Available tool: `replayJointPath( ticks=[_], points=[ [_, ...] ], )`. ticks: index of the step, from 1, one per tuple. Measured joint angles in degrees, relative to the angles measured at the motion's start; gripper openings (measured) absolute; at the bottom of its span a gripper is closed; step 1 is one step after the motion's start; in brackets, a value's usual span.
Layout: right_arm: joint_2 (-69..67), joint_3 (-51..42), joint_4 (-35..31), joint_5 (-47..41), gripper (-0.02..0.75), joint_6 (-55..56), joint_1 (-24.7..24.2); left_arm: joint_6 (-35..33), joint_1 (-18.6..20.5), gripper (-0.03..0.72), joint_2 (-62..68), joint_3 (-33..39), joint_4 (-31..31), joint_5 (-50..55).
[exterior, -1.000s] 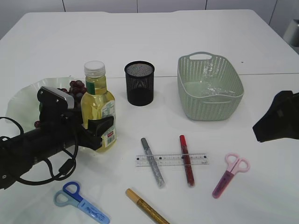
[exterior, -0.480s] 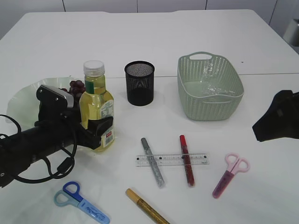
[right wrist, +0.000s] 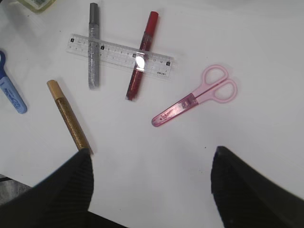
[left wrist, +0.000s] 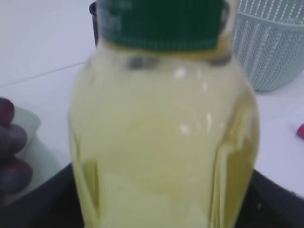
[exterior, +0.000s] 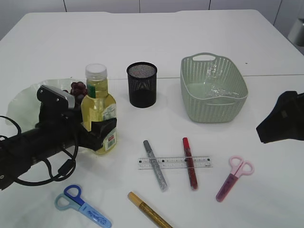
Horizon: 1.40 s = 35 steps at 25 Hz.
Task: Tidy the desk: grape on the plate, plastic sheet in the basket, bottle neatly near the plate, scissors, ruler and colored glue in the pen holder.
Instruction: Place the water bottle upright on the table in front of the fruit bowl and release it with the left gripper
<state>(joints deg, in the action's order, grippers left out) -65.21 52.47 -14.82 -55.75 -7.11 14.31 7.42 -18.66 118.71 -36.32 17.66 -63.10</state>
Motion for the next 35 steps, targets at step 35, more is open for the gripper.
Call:
replayJointPath(
  ticks=[35],
  points=[
    [0.00, 0.00, 0.00, 0.00, 0.564, -0.37, 0.00, 0.00, 0.00, 0.596, -14.09, 0.00, 1.84, -2.34]
  ],
)
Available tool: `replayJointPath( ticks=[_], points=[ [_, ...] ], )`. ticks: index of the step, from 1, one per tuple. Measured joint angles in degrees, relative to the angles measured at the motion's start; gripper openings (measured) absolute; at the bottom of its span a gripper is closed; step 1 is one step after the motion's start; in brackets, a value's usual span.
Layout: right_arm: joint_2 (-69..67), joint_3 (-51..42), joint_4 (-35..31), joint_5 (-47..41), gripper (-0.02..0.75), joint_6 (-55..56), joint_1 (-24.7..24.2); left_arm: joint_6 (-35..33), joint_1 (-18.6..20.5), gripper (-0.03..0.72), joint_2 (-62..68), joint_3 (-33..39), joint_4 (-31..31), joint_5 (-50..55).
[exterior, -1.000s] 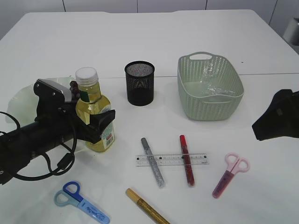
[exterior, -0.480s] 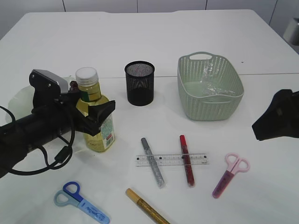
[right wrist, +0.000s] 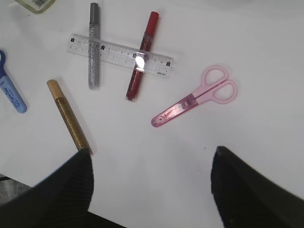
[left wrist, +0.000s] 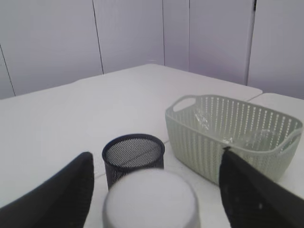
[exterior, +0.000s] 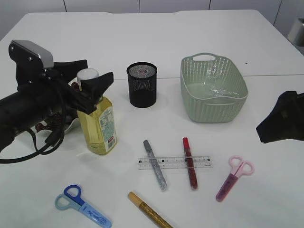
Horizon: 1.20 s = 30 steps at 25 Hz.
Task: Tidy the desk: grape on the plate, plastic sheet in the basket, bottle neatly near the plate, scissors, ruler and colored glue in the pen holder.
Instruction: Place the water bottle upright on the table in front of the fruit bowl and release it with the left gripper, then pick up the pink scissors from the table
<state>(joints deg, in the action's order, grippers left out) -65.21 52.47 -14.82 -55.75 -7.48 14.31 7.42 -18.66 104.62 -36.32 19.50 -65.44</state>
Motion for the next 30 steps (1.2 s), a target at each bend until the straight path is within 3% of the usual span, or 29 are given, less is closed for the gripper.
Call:
replayJointPath(
  ticks=[9, 17, 22, 27, 30],
  points=[
    [0.00, 0.00, 0.00, 0.59, 0.565, -0.14, 0.00, 0.00, 0.29, 0.592, -7.96, 0.08, -3.85, 0.55],
    [0.00, 0.00, 0.00, 0.89, 0.564, -0.14, 0.00, 0.34, 7.12, 0.592, -12.92, 0.21, -7.95, 10.94],
    [0.00, 0.00, 0.00, 0.89, 0.564, -0.14, 0.00, 0.69, 11.65, 0.583, -16.69, 0.33, -9.76, 21.54],
    [0.00, 0.00, 0.00, 0.89, 0.565, -0.22, 0.00, 2.00, 12.21, 0.579, -20.34, 0.36, -11.64, 35.47],
    [0.00, 0.00, 0.00, 0.89, 0.565, -0.22, 0.00, 4.65, 12.21, 0.567, -23.66, 0.45, -12.11, 49.54]
  ],
)
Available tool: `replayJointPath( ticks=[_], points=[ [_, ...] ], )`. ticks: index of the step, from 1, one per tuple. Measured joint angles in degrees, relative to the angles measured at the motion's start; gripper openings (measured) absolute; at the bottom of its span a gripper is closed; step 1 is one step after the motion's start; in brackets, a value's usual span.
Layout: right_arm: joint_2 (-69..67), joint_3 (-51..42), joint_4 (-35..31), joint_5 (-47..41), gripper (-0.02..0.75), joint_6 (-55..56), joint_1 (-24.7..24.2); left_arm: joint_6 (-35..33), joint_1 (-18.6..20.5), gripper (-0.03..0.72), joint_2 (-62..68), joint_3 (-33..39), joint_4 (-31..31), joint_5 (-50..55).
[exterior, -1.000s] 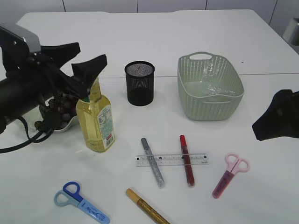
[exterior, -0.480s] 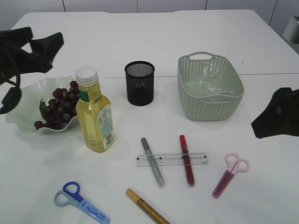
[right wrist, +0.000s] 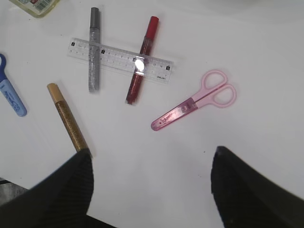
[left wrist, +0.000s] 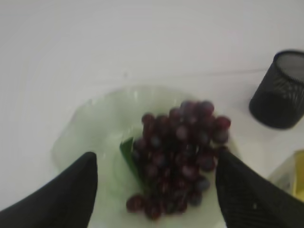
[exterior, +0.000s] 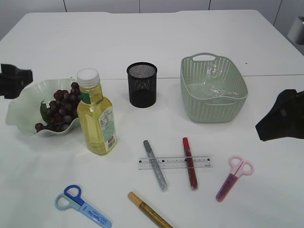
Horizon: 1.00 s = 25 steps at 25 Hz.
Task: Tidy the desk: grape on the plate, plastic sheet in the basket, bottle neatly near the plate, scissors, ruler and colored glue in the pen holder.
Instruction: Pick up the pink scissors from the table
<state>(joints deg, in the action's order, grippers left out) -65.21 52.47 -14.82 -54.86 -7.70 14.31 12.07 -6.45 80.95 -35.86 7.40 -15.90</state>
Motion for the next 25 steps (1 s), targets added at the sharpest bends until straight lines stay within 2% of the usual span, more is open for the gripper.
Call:
replayJointPath(
  ticks=[7, 9, 13, 17, 21, 25],
  points=[
    [0.00, 0.00, 0.00, -0.83, 0.564, 0.11, 0.00, 1.10, 0.00, 0.531, -7.99, 0.00, -0.92, 36.84],
    [0.00, 0.00, 0.00, -1.35, 0.564, 1.06, 0.00, -1.46, 0.00, 0.530, -9.16, 0.00, -2.82, 46.84],
    [-0.21, 0.00, 0.00, -2.16, 0.565, 4.53, 0.00, -9.67, 0.00, 0.528, -10.56, 0.00, -11.36, 62.16],
    [-1.92, 0.00, -0.99, -2.55, 0.541, 8.31, 0.00, -12.07, 0.00, 0.516, -12.24, 0.00, -19.39, 70.41],
    [-5.44, 0.00, -3.13, -0.90, 0.503, 12.24, 0.00, -12.38, 0.00, 0.512, -15.51, 0.00, -20.97, 70.41],
    [-9.88, 0.00, -3.26, 1.85, 0.498, 17.91, 0.00, -12.47, 0.00, 0.512, -19.67, 0.00, -21.48, 67.12]
  ],
)
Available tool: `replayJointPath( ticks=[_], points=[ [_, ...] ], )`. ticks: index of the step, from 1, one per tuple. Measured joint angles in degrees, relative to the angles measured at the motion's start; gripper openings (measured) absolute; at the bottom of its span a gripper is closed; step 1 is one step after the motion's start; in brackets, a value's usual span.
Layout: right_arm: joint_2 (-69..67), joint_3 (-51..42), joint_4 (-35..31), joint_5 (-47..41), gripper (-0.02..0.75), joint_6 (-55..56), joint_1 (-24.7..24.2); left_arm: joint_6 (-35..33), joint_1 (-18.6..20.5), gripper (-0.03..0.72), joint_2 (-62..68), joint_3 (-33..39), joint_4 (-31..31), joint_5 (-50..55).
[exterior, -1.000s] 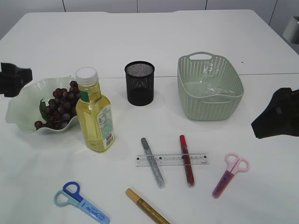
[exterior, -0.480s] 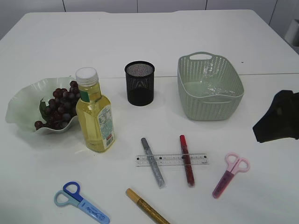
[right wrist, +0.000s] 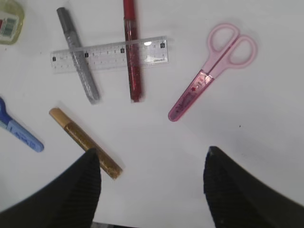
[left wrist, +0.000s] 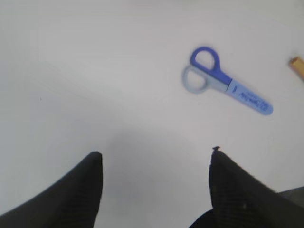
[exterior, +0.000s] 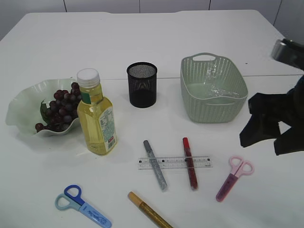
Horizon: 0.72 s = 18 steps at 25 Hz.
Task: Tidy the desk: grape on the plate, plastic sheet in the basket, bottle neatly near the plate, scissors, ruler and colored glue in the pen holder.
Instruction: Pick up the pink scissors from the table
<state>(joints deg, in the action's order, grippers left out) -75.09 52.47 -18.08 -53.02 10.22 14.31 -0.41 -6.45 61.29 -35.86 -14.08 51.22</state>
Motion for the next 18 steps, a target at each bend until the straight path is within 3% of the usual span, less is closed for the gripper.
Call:
replayJointPath(
  ticks=[12, 18],
  points=[
    [-16.46, 0.00, 1.90, 7.59, 0.497, 27.69, 0.00, 0.00, 0.00, 0.507, -3.45, 0.00, -5.58, -4.36],
    [-22.19, 1.59, 4.03, 9.49, 0.497, 32.04, 0.00, 0.00, 0.00, 0.507, -3.45, 0.00, -5.72, -4.25]
  ],
)
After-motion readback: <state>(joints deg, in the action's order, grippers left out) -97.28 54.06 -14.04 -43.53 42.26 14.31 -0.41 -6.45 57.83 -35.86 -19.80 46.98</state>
